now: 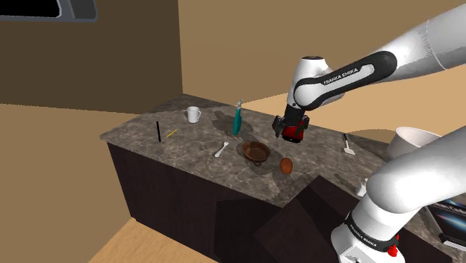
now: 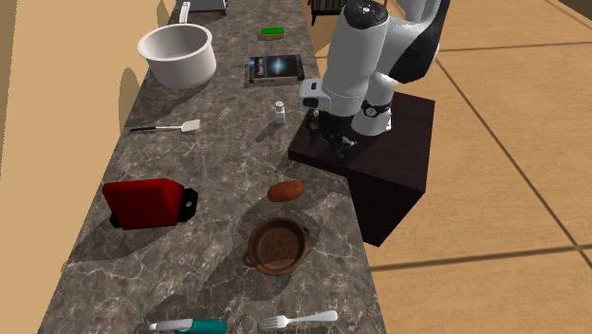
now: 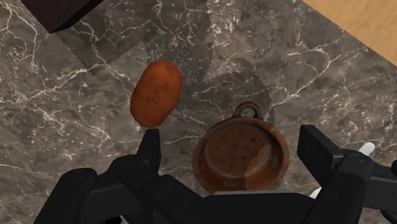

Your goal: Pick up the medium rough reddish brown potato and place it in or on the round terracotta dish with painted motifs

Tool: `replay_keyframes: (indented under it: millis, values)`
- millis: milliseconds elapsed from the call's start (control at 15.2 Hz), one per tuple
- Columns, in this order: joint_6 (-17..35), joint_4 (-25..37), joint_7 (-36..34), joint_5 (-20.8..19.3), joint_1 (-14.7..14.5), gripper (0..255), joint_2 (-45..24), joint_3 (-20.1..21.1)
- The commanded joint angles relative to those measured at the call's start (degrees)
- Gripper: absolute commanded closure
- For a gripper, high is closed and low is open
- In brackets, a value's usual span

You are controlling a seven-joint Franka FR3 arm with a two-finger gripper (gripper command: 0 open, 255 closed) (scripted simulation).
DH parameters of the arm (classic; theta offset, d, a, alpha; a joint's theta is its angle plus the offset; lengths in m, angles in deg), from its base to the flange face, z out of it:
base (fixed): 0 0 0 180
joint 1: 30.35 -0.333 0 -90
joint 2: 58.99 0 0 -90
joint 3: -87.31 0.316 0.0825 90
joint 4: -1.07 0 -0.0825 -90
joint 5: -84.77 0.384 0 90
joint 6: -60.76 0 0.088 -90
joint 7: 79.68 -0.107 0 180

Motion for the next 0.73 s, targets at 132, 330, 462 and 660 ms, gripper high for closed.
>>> replay_keyframes:
  millis: [132,330,462,660]
  values:
    - [8.76,-1.88,-7.77,-2.41,3.44,0,-7.34,1.09]
    - [14.81,-2.20,-14.28,-5.38,6.24,0,-13.62,1.73]
    - [18.63,-2.02,-19.25,-8.19,8.17,0,-18.05,1.98]
    - [23.86,-1.13,-27.94,-14.03,10.57,0,-24.96,1.46]
